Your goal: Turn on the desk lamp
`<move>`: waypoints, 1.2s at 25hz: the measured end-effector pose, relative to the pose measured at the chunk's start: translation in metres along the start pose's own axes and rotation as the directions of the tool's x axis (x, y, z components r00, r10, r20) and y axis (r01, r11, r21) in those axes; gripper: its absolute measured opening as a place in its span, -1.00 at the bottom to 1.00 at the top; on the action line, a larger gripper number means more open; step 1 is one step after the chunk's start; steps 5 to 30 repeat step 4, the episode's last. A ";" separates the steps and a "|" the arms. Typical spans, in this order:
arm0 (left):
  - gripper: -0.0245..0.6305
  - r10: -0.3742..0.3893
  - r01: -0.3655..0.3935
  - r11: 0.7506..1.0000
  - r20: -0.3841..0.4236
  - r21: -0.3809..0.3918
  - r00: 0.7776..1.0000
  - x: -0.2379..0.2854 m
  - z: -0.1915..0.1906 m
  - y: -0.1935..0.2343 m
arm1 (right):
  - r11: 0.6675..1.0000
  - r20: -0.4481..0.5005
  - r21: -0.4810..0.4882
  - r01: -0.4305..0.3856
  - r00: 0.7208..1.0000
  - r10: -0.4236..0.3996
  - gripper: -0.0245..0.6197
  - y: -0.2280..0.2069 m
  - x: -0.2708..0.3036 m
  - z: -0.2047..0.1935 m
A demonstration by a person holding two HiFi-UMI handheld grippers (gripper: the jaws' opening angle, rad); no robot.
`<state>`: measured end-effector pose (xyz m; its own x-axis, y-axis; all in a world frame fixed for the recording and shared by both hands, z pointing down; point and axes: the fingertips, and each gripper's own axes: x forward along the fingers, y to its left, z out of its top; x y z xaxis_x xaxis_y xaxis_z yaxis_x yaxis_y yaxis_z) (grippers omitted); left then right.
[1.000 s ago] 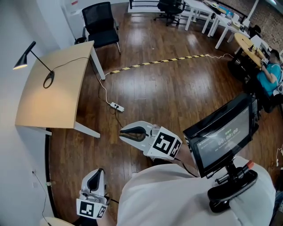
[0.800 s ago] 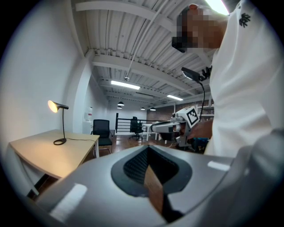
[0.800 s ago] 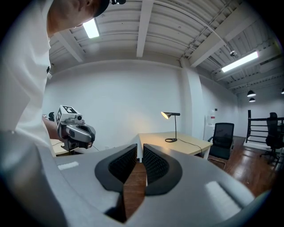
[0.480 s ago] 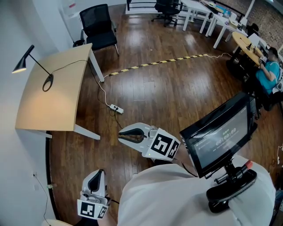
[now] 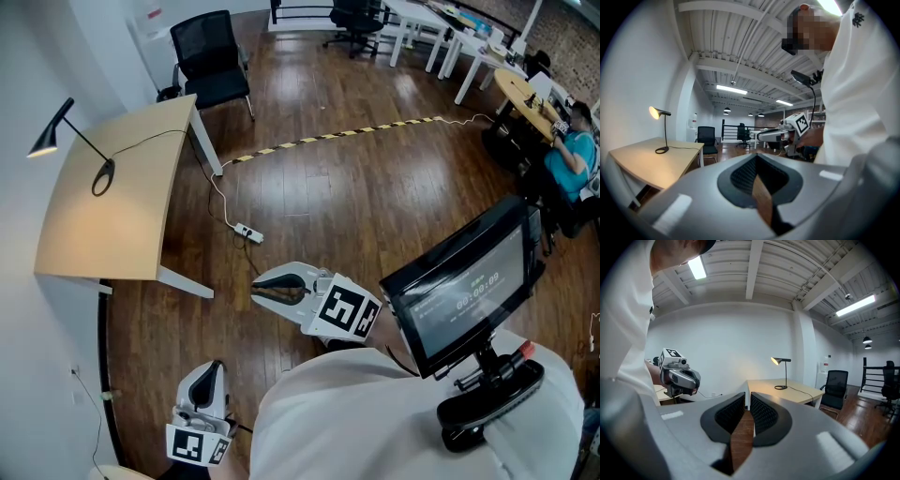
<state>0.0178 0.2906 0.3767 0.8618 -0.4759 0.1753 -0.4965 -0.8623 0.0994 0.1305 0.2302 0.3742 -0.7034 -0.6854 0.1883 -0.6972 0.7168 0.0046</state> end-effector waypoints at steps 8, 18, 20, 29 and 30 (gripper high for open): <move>-0.87 -0.003 0.003 1.000 -0.006 -0.002 1.000 0.002 -0.004 -0.005 | 1.000 -0.003 0.004 0.001 1.000 -0.001 -0.80 -0.001 -0.003 -0.006; -0.87 -0.003 0.003 1.000 -0.006 -0.002 1.000 0.002 -0.004 -0.005 | 1.000 -0.003 0.004 0.001 1.000 -0.001 -0.80 -0.001 -0.003 -0.006; -0.87 -0.003 0.003 1.000 -0.006 -0.002 1.000 0.002 -0.004 -0.005 | 1.000 -0.003 0.004 0.001 1.000 -0.001 -0.80 -0.001 -0.003 -0.006; -0.87 -0.003 0.003 1.000 -0.006 -0.002 1.000 0.002 -0.004 -0.005 | 1.000 -0.003 0.004 0.001 1.000 -0.001 -0.80 -0.001 -0.003 -0.006; -0.87 -0.003 0.003 1.000 -0.006 -0.002 1.000 0.002 -0.004 -0.005 | 1.000 -0.003 0.004 0.001 1.000 -0.001 -0.80 -0.001 -0.003 -0.006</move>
